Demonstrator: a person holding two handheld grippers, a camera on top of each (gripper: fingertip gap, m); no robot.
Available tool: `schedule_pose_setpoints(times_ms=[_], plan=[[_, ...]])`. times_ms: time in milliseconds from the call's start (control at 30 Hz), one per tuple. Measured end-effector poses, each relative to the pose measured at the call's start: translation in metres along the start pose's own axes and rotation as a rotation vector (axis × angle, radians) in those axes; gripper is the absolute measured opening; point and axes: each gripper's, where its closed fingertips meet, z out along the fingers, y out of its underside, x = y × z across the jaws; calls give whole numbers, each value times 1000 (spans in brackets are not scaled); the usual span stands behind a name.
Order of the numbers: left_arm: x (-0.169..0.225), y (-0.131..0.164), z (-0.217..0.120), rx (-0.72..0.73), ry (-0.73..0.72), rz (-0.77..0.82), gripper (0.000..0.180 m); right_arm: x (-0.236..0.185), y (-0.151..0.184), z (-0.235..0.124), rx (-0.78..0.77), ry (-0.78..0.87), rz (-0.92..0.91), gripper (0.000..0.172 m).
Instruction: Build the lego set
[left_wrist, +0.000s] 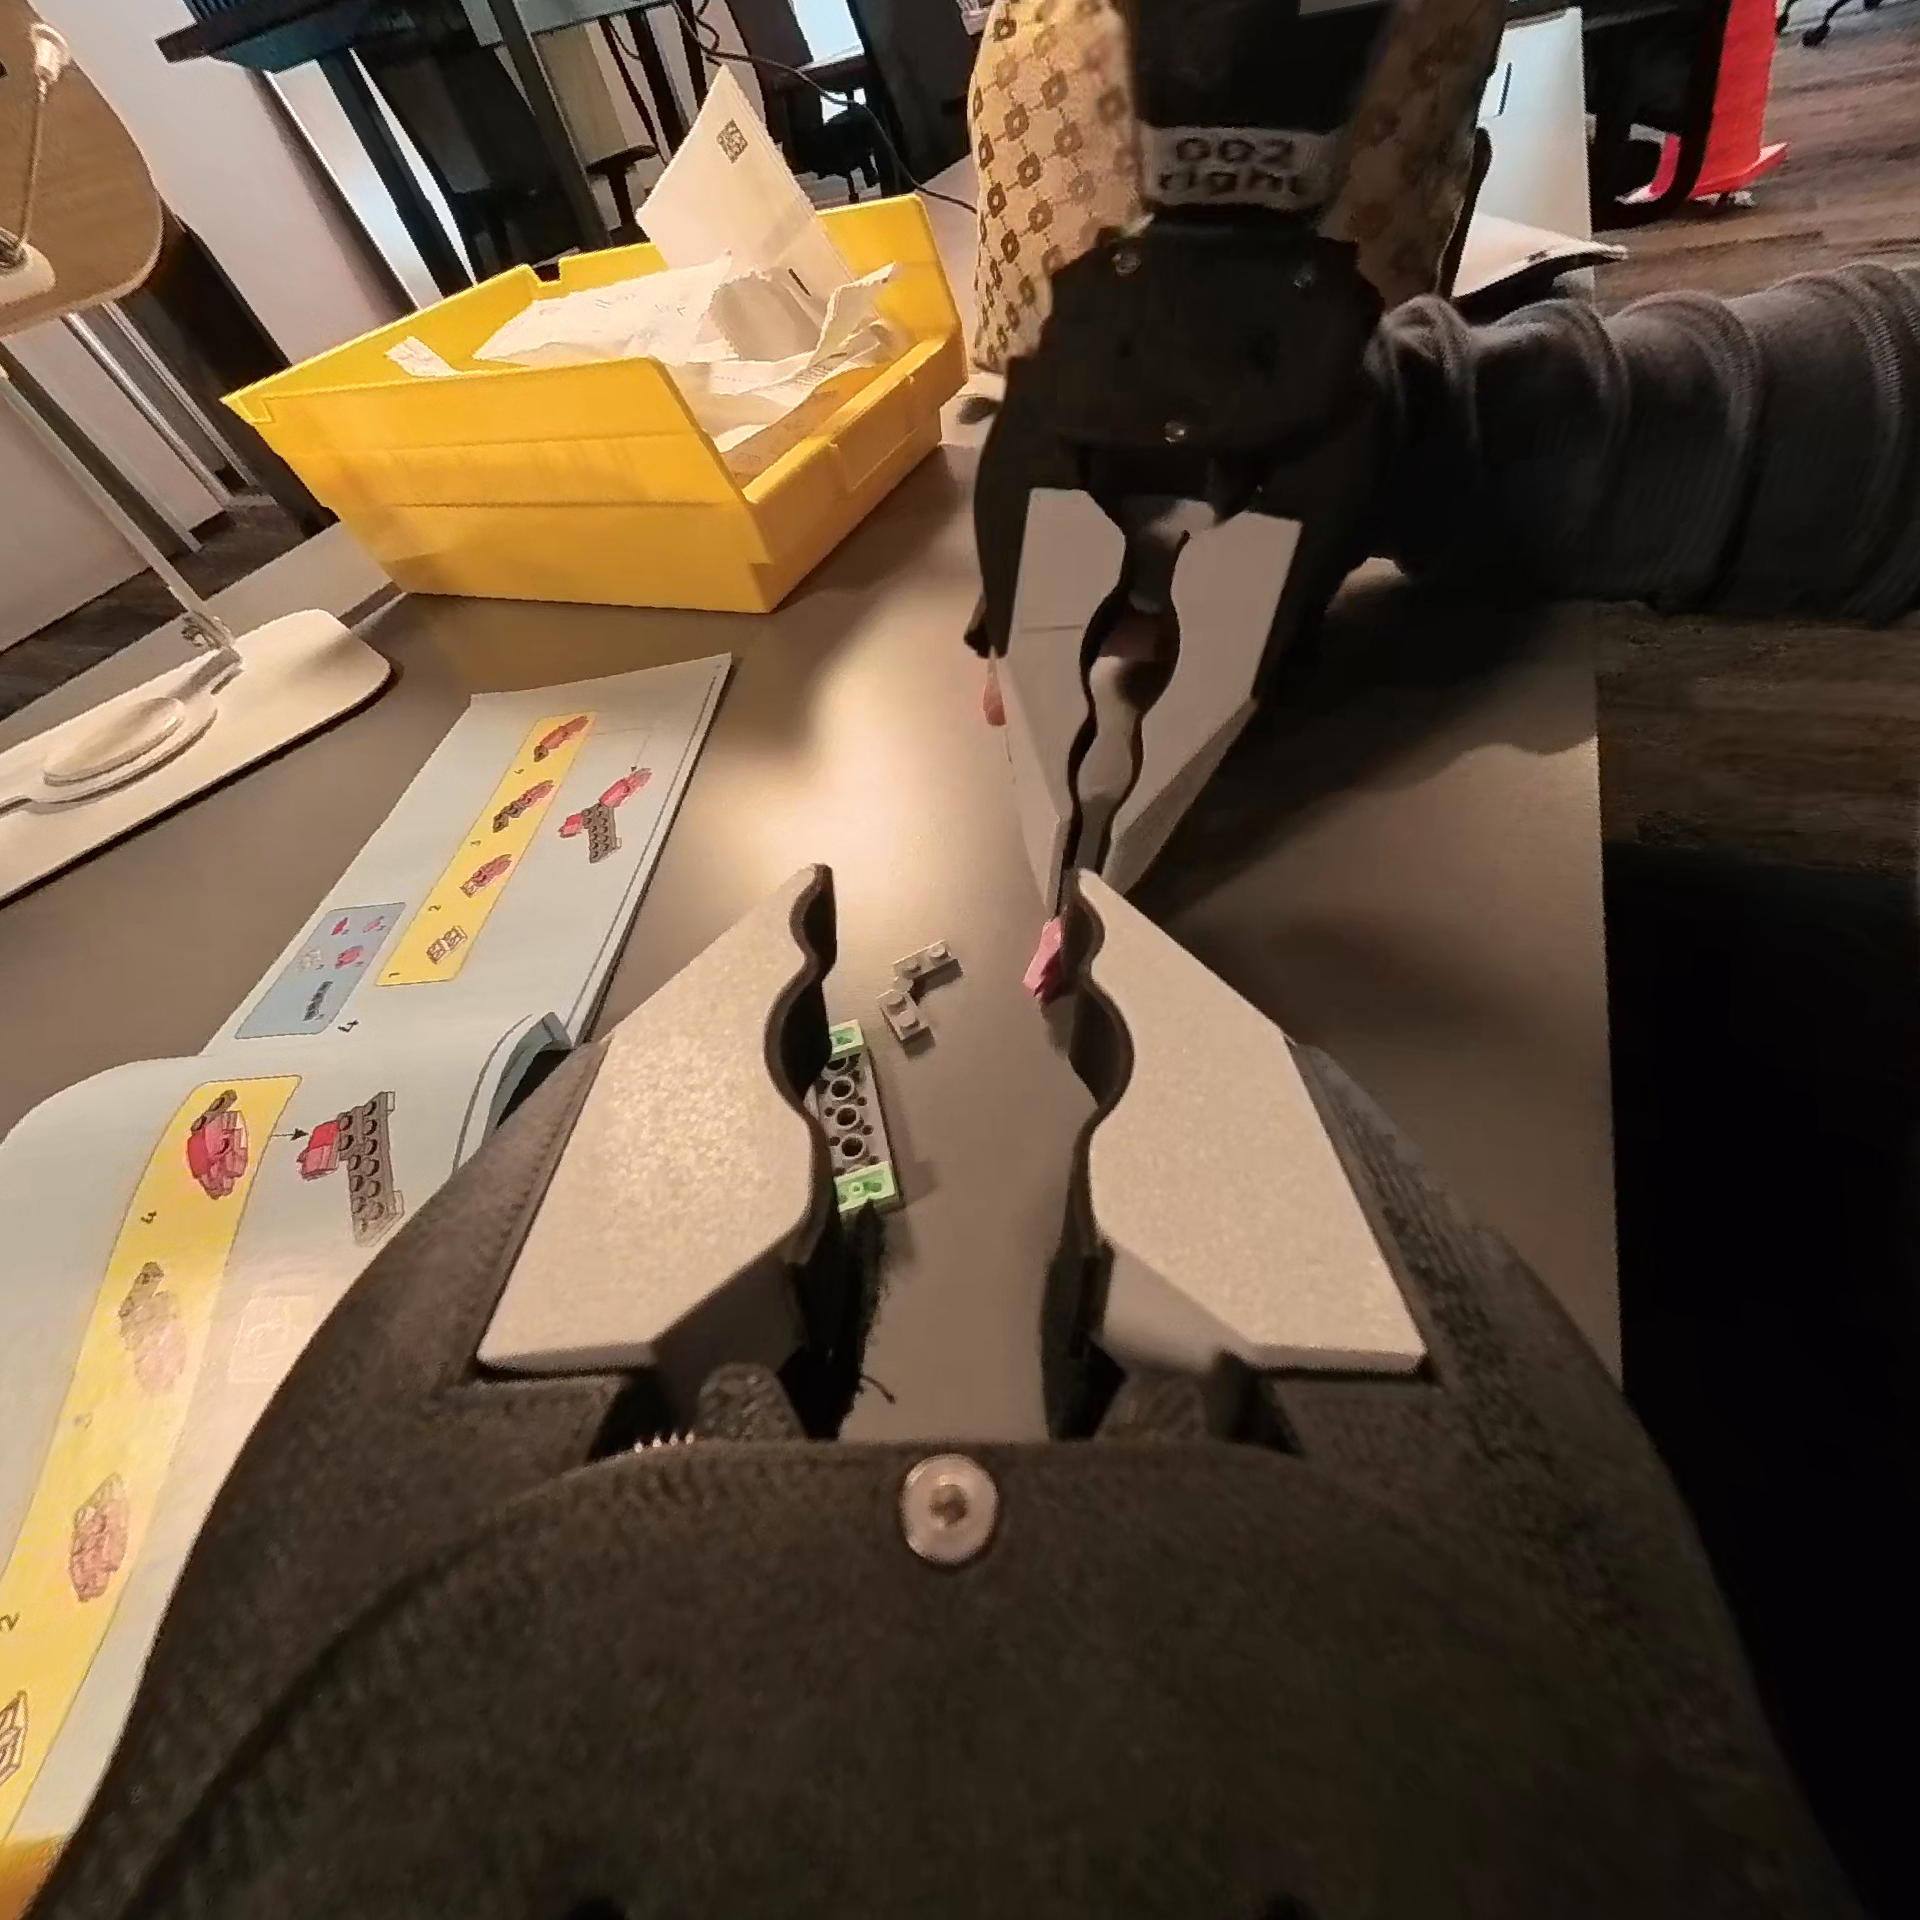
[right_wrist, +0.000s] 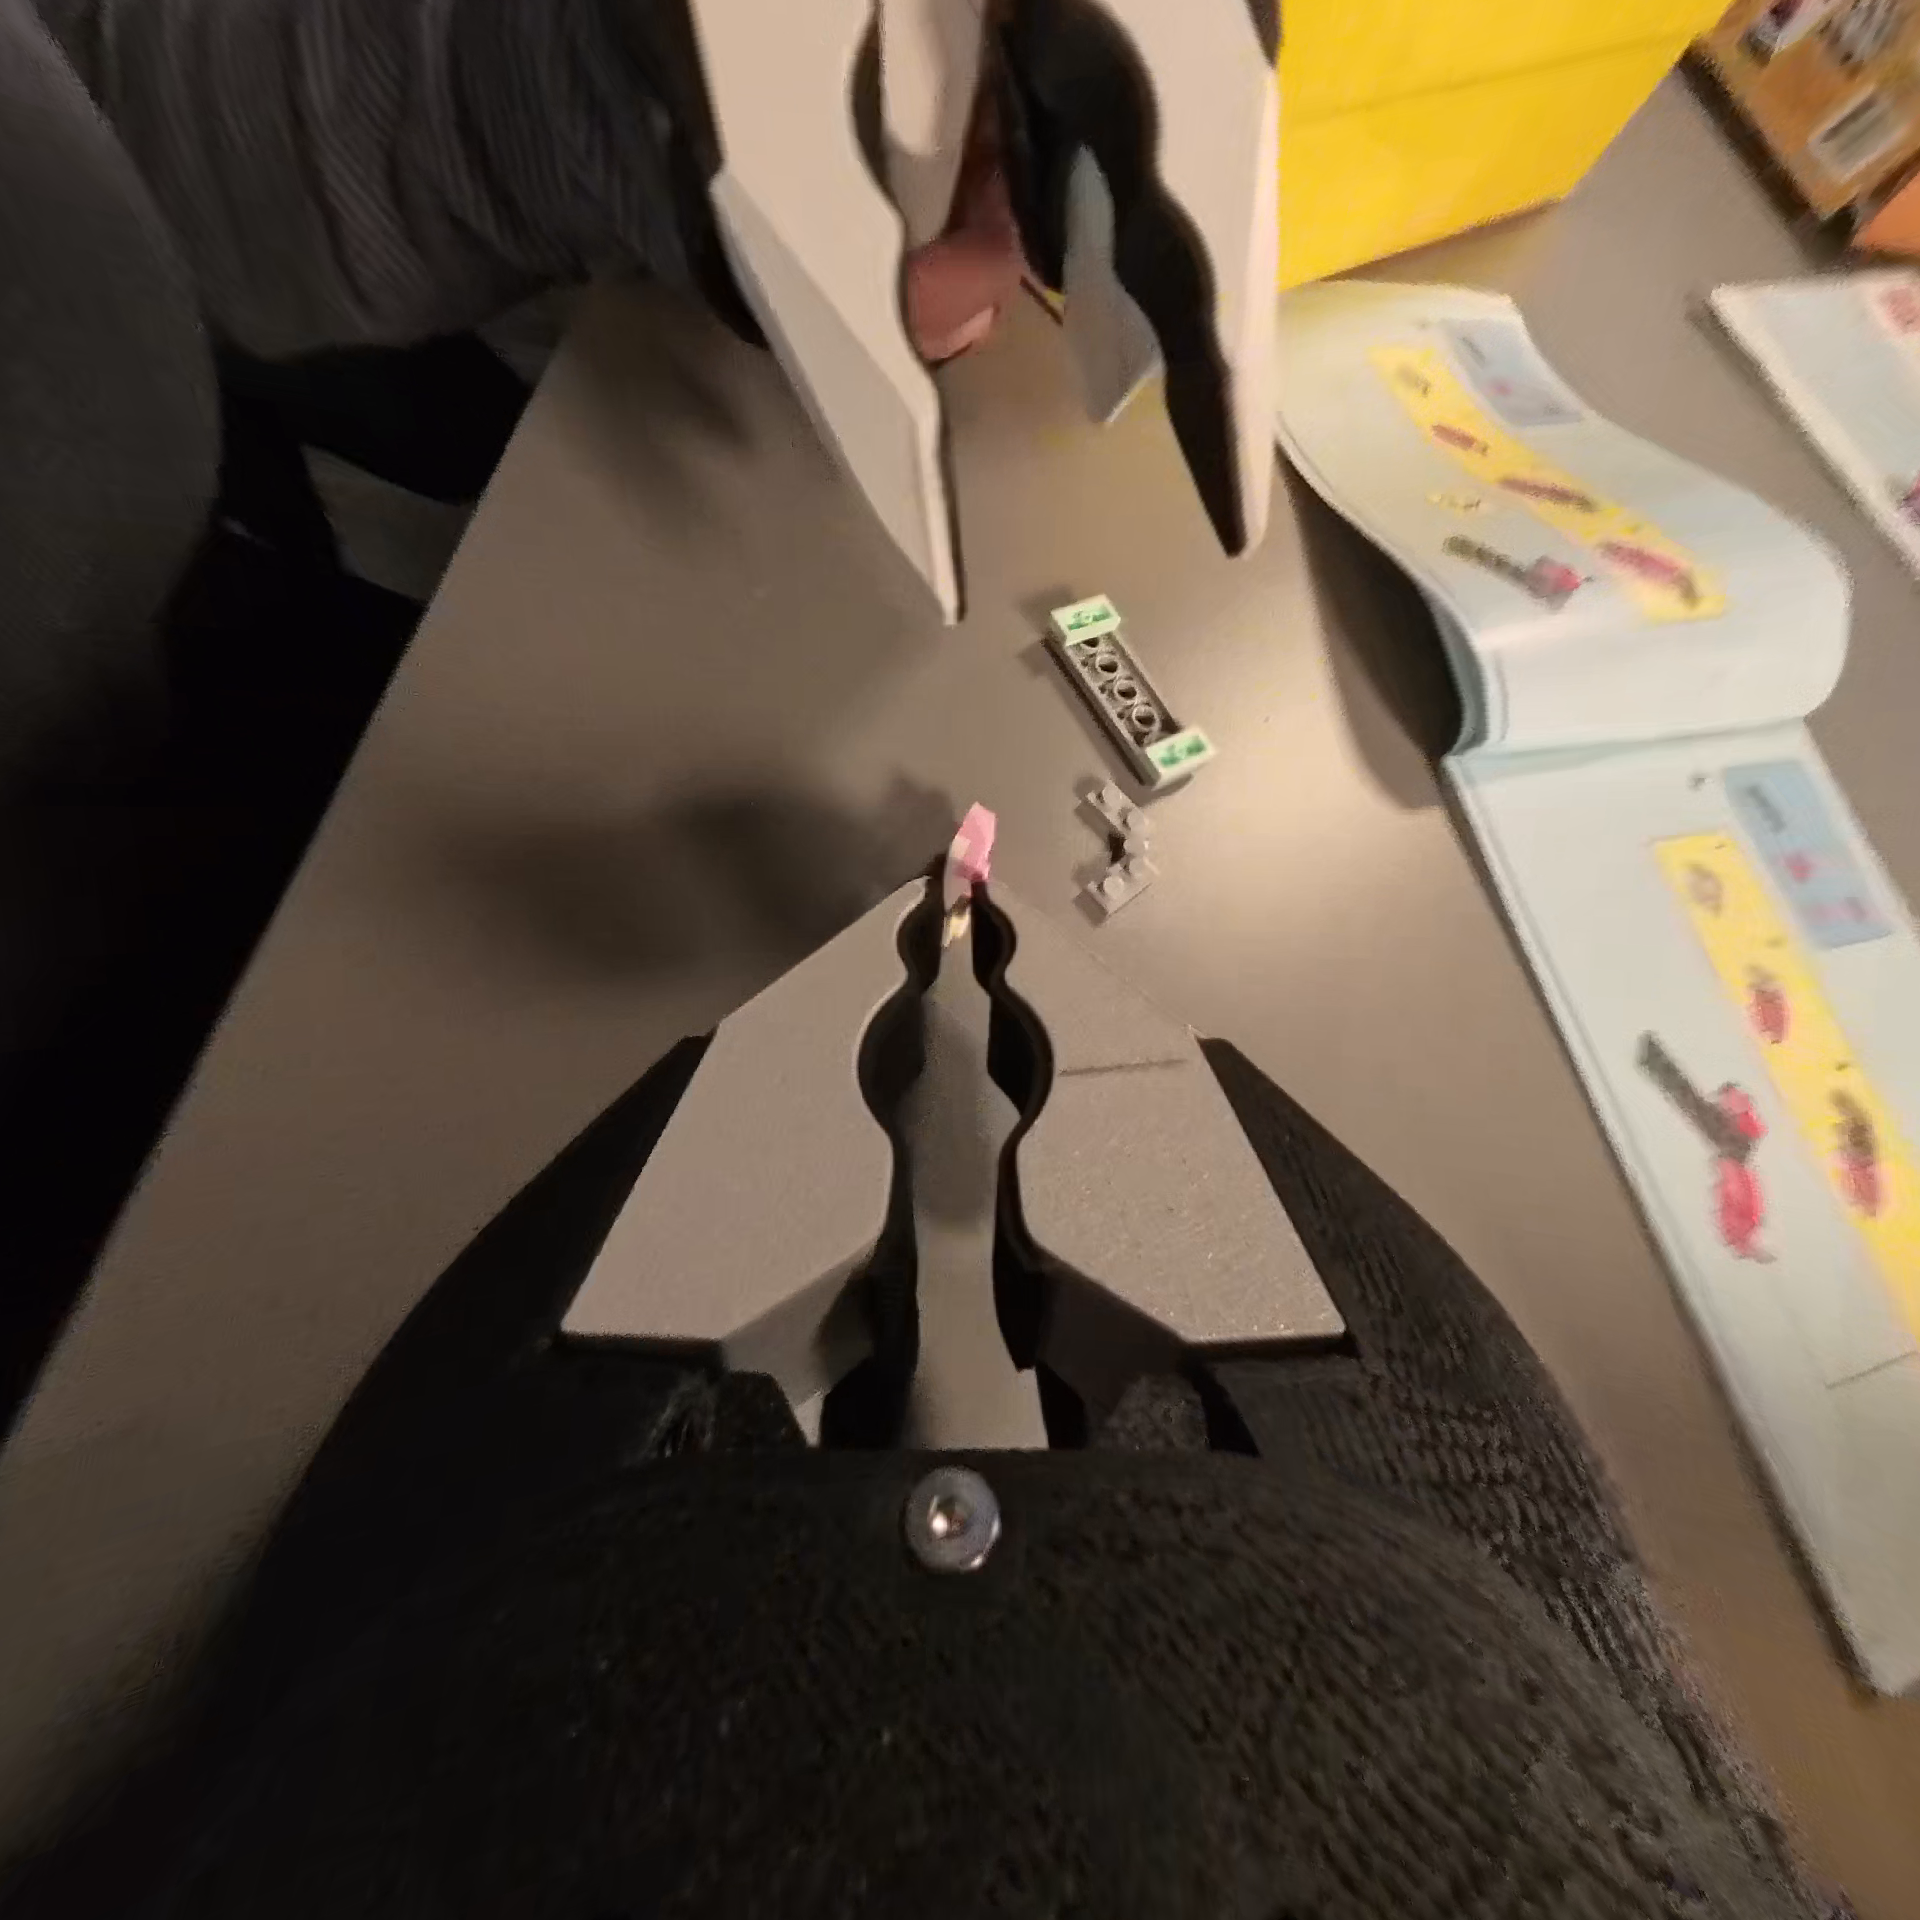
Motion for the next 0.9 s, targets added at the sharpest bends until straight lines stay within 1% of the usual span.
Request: schedule_pose_setpoints(times_ms=[133, 167, 233, 300, 400, 500, 567, 633, 700, 767, 800, 900], plan=[[-1, 0, 0, 0, -3, -3, 42, -2, -5, 4, 19, 128, -324, 3], [-1, 0, 0, 0, -3, -2, 42, -3, -7, 5, 27, 148, -371, 3], [0, 0, 0, 1, -3, -2, 42, -4, -7, 6, 22, 153, -390, 3], [0, 0, 0, -1, -2, -2, 42, -5, -8, 5, 30, 148, -389, 7], [0, 0, 0, -1, -1, -3, 42, -13, -11, 4, 53, 102, -375, 13], [0, 0, 0, -3, 1, -3, 42, -17, -13, 4, 66, 71, -345, 14], [0, 0, 0, -1, 0, -4, 42, -15, -14, 3, 73, 65, -294, 18], [0, 0, 0, 0, -3, -3, 42, -1, -12, 2, 53, 105, -193, 19], [-1, 0, 0, 2, -7, -3, 42, 23, -1, 2, -11, 193, -56, 16], [-1, 0, 0, 3, -10, -2, 42, 30, 8, 4, -66, 188, 63, 15], [-1, 0, 0, 2, -11, -2, 42, 33, 9, 5, -70, 190, 104, 13], [-2, 0, 0, 1, -14, -1, 42, 32, 0, 8, -25, 155, 201, 13]])
